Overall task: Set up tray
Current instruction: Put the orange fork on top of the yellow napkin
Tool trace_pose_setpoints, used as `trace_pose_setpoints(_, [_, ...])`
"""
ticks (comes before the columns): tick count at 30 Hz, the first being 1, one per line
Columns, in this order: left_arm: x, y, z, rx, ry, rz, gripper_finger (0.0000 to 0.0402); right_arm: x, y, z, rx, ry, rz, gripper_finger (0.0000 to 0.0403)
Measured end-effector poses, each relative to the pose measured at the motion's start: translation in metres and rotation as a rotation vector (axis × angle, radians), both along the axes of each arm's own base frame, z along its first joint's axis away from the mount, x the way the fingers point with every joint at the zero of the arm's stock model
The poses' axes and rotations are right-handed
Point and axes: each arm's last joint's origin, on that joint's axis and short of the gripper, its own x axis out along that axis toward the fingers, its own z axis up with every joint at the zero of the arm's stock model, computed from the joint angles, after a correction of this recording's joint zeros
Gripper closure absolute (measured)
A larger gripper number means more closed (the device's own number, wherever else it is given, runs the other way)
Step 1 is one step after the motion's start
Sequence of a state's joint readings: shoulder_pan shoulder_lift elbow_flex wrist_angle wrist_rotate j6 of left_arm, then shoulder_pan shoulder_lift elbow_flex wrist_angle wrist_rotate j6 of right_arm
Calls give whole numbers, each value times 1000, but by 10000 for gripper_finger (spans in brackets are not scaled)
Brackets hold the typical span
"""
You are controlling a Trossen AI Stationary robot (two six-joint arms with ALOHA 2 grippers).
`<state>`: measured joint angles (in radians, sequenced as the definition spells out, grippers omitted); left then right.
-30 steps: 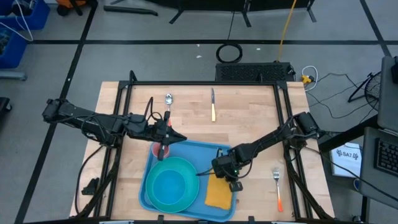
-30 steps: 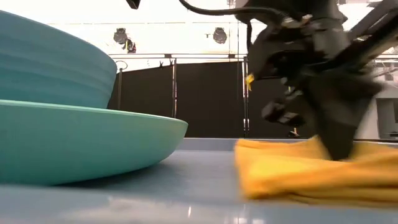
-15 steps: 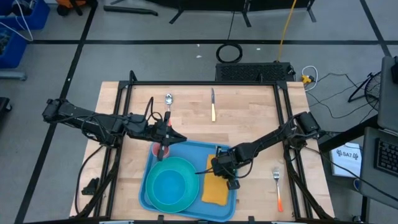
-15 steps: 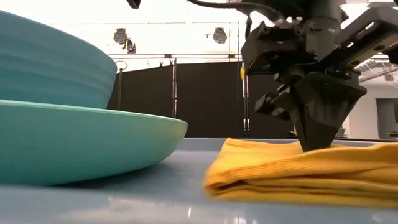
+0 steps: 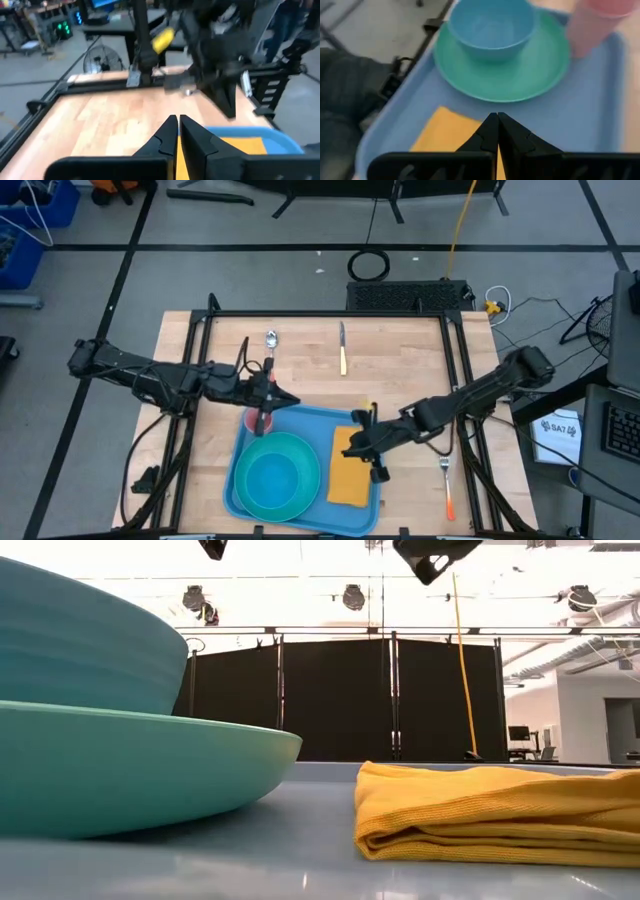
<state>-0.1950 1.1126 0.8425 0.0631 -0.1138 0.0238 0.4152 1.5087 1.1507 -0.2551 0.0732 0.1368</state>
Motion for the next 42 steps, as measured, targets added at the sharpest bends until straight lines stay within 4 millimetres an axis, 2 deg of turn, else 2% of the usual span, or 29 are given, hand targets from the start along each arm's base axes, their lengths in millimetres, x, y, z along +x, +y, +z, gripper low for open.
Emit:
trace_pose_setpoints(4, [-1, 5, -7, -37, 61, 44, 378, -18, -12, 8, -61, 59, -173, 403])
trace_pose_setpoints(11, [-4, 3, -29, -32, 130, 39, 397, -80, -13, 4, 37, 281, -672, 403])
trace_pose_setpoints(15, [-4, 6, -32, -14, 124, 48, 382, -110, 6, -6, 173, 466, -889, 403])
trace_pose_setpoints(18, [-4, 9, -31, 3, 118, 54, 375, -126, 25, -15, 274, 656, -1006, 403])
trace_pose_setpoints(20, [-3, 10, -31, 22, 119, 56, 375, -135, 39, -22, 298, 722, -1081, 403])
trace_pose_setpoints(24, [-3, 14, -31, 51, 118, 63, 388, -148, 62, -36, 327, 817, -1190, 403])
trace_pose_setpoints(28, [-2, 19, -31, 68, 117, 79, 398, -157, 75, -44, 327, 855, -1239, 400])
trace_pose_setpoints(32, [-1, 24, -30, 64, 107, 100, 381, -159, 77, -49, 357, 864, -1262, 374])
trace_pose_setpoints(35, [-1, 28, -31, 53, 115, 115, 371, -162, 78, -53, 363, 954, -1299, 343])
trace_pose_setpoints(38, [-1, 29, -31, 46, 116, 122, 372, -166, 77, -59, 354, 1055, -1343, 315])
trace_pose_setpoints(42, [-2, 29, -31, 51, 119, 120, 383, -169, 76, -69, 373, 1048, -1369, 299])
